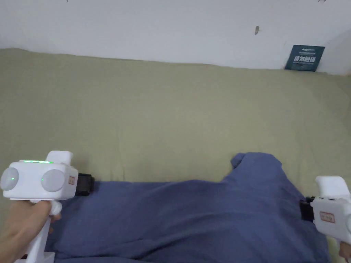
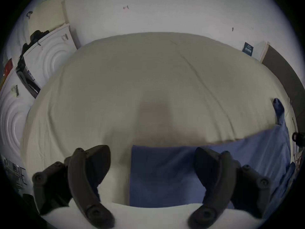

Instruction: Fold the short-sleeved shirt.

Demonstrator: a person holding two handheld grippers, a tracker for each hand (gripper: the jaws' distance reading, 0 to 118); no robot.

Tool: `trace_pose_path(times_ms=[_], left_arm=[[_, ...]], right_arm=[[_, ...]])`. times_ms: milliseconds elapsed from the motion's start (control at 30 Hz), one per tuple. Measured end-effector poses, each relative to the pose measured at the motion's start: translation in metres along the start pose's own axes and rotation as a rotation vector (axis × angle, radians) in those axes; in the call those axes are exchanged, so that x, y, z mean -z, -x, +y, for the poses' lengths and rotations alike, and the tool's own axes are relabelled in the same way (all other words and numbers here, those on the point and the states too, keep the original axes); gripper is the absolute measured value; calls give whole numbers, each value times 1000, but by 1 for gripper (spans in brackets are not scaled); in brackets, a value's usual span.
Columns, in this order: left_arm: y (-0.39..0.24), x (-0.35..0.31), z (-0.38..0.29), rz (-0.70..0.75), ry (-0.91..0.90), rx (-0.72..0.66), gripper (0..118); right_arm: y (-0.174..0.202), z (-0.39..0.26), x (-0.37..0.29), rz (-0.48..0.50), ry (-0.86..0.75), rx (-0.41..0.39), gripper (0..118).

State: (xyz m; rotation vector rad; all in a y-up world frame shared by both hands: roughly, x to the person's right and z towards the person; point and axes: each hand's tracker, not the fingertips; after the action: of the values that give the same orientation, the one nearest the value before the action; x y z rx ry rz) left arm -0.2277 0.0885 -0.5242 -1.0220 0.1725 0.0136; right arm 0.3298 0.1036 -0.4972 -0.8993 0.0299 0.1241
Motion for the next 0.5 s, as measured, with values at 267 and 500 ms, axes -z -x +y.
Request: trace_pose_path(times_ms=[267,500], left_arm=[[-9,-10,-6,-69,-29,14,3],[-3,-2,-2,-90,-14,-9,3]], right_arm=[[-26,28,34,-14,56,25,11],[-23,39,61,-11,193,54,100]])
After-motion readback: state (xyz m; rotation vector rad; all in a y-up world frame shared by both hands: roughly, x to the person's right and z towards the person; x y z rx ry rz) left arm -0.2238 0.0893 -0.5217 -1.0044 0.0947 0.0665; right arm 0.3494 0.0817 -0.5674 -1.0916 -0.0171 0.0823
